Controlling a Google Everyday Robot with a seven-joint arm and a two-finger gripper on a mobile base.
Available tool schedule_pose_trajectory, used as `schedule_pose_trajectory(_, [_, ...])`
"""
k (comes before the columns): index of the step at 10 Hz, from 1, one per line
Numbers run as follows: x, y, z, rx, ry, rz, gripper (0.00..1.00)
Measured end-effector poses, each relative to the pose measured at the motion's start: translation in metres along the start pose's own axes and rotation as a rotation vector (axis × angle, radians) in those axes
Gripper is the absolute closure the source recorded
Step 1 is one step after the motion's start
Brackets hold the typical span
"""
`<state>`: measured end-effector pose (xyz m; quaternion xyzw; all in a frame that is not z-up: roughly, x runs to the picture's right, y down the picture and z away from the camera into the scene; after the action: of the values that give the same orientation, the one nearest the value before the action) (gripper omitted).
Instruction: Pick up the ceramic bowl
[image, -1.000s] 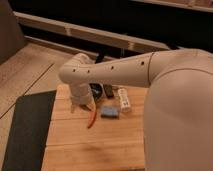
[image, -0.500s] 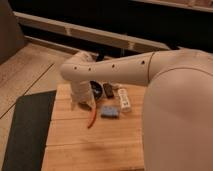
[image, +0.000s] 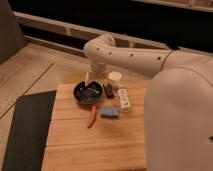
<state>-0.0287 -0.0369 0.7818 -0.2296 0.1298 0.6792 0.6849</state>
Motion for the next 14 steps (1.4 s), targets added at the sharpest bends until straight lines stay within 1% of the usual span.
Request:
schedule_pose_trajectory(2, [-0.006, -0.015, 0.007, -0.002, 0.015, -0.012, 0.35])
schedule_pose_trajectory(3, [-0.007, -0.016, 0.014, 0.005, 0.031, -0.034, 0.35])
schedule_pose_trajectory(4, [-0.007, -0.016, 0.018, 0.007, 0.038, -0.044, 0.35])
schedule_pose_trajectory(5, [-0.009, -0.011, 0.027, 0.003, 0.053, -0.070, 0.35])
schedule_pose_trajectory(7, [-0.012, -0.010, 0.038, 0.006, 0.067, -0.095, 0.35])
schedule_pose_trajectory(9, [-0.013, -0.016, 0.053, 0.029, 0.094, -0.109, 0.35])
schedule_pose_trajectory(10, [-0.013, -0.025, 0.064, 0.048, 0.112, -0.104, 0.35])
schedule_pose_trajectory(12, [-0.009, -0.038, 0.087, 0.080, 0.164, -0.103, 0.35])
schedule_pose_trajectory(14, [-0.005, -0.041, 0.108, 0.101, 0.214, -0.114, 0.35])
